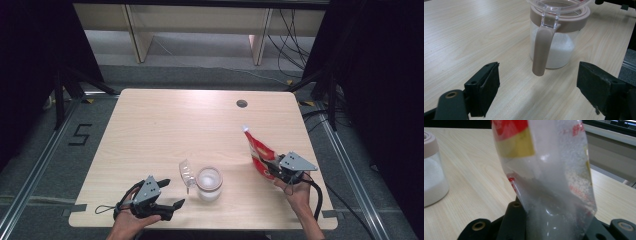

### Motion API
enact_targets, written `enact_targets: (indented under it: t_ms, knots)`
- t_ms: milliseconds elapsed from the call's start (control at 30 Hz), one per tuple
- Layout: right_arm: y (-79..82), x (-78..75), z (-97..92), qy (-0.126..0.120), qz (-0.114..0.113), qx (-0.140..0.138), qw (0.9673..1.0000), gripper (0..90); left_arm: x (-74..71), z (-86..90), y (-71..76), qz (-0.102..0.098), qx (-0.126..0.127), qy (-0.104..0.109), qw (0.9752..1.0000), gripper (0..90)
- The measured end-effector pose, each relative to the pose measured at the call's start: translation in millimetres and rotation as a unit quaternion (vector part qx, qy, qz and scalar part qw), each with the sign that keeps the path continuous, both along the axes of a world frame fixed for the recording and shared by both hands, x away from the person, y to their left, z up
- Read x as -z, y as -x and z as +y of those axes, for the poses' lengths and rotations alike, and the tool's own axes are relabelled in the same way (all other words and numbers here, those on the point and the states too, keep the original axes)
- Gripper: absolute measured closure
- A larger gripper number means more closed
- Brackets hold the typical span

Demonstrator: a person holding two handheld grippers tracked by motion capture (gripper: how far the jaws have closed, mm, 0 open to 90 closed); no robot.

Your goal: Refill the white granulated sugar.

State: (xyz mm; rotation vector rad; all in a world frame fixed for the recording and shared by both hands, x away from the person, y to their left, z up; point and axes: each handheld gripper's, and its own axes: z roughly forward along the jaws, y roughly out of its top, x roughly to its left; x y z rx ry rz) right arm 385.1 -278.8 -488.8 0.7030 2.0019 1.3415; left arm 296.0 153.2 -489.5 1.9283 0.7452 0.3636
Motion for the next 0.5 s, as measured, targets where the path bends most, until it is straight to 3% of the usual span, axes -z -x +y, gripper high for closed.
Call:
enact_targets:
  t_ms: [67, 133, 200, 300, 367, 400, 433, 500]
  knots:
    - [0.0, 0.4, -0.9, -0.003, -0.005, -0.002, 1.0000, 77.2, -0.4, 0.1, 0.9, 0.003, -0.005, 0.000, 1.0000, 18.1]
    - [2.6, -0.1, -2.6, -0.003, 0.010, 0.001, 0.9999, 77.1, -0.2, 0.2, 0.9, 0.003, -0.005, 0.001, 1.0000, 18.1]
    - [2.0, 2.4, -4.5, -0.014, 0.000, 0.000, 0.9999, 77.0, -0.2, 0.4, 0.7, 0.003, -0.005, 0.000, 1.0000, 18.1]
    - [4.1, 2.7, -10.2, -0.030, 0.029, 0.004, 0.9991, 76.5, -0.6, 0.3, 0.8, 0.001, -0.003, -0.002, 1.0000, 18.1]
    - [3.2, 3.4, -13.9, -0.037, 0.023, 0.010, 0.9990, 75.6, -0.5, 0.3, 0.8, 0.001, -0.003, -0.001, 1.0000, 18.1]
    - [6.4, 3.5, -13.3, -0.049, 0.040, 0.022, 0.9978, 75.3, -0.9, 0.5, 1.0, 0.003, -0.004, -0.004, 1.0000, 18.1]
    - [6.7, 4.0, -13.8, -0.053, 0.040, 0.023, 0.9976, 75.1, -0.7, 0.4, 1.2, 0.004, -0.005, -0.002, 1.0000, 18.0]
    - [3.7, 3.9, -16.9, -0.041, 0.019, 0.015, 0.9989, 74.3, -0.8, 0.6, 0.9, 0.002, -0.003, -0.005, 1.0000, 18.1]
